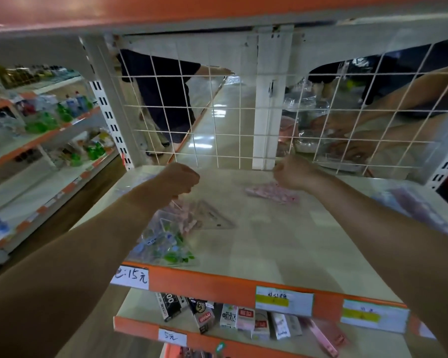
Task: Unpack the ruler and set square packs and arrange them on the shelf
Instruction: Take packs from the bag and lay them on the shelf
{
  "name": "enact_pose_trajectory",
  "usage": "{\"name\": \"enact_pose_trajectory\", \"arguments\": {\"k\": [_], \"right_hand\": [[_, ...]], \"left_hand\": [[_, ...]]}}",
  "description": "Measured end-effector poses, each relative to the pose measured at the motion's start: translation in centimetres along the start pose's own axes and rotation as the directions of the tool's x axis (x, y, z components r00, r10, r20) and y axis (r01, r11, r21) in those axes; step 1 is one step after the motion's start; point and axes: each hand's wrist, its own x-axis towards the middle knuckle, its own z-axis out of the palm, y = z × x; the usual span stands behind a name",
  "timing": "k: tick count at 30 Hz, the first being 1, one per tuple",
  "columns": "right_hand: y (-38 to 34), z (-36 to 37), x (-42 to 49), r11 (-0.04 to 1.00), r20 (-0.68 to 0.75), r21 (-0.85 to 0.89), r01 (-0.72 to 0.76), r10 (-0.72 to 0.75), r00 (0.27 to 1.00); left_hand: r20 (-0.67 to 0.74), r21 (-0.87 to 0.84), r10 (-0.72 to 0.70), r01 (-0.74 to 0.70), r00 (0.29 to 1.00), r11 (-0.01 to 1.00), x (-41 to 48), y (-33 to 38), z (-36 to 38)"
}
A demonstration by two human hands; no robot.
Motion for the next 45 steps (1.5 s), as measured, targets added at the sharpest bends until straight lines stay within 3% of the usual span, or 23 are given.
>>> {"name": "enact_pose_trajectory", "arguments": {"k": [3,7,10,14,17,22,28,32,35,40,42,45], "right_hand": [[-2.7,0.9,-1.7,0.991,0.176,0.106,0.080,-0.097,0.980],[-7.0,3.9,-4.0,0.986,0.422,0.073,0.149,-0.166,0.891],[-9.2,5.5,-4.8,0.986,0.469,0.006,0.168,-0.151,0.870],[-11.0,6.8,-5.2,0.953,0.475,-0.109,0.282,-0.199,0.857],[-11.7,7.8,-5.3,0.958,0.485,-0.004,0.287,-0.250,0.838],[-12.7,8.3,-3.8,0.935,0.290,-0.101,0.341,-0.300,0.909],[-14.3,10.7,-2.7,0.909,0.382,-0.103,0.403,-0.338,0.860],[-14.3,11.0,-1.9,0.891,0.327,-0.100,0.443,-0.391,0.860],[-13.9,10.4,-1.6,0.885,0.206,-0.061,0.461,-0.441,0.874],[-12.9,8.8,-0.7,0.879,-0.036,0.258,0.400,-0.405,0.914],[-13.1,8.4,-0.9,0.822,0.029,0.490,0.291,-0.349,0.937],[-14.0,8.4,-1.7,0.735,0.152,0.653,0.180,-0.360,0.921]], "left_hand": [[-0.009,0.117,0.006,-0.005,1.000,0.993,0.0,-0.6,-1.4],[0.068,0.328,0.005,-0.027,0.998,0.944,-1.1,-1.5,-2.9],[0.065,0.537,0.011,-0.044,0.998,0.843,-1.9,-2.2,-3.6],[0.100,0.558,-0.061,-0.005,0.993,0.830,-2.2,-3.9,-4.6],[0.081,0.580,-0.077,0.016,0.994,0.815,-2.4,-4.9,-5.4],[0.034,0.428,-0.043,0.024,0.999,0.903,-2.0,-6.7,-6.7],[-0.040,0.367,-0.069,0.079,0.997,0.927,-1.7,-8.1,-7.7],[-0.063,0.364,-0.087,0.104,0.994,0.926,-1.6,-8.0,-8.1],[-0.064,0.313,-0.124,0.138,0.990,0.940,-1.6,-8.2,-8.2],[-0.129,0.189,-0.097,0.120,0.987,0.975,-1.2,-8.8,-8.7],[-0.144,0.022,-0.087,0.091,0.986,0.996,-1.3,-8.6,-9.0],[0.057,-0.343,-0.100,0.113,0.993,0.932,-2.2,-7.7,-8.9]]}}
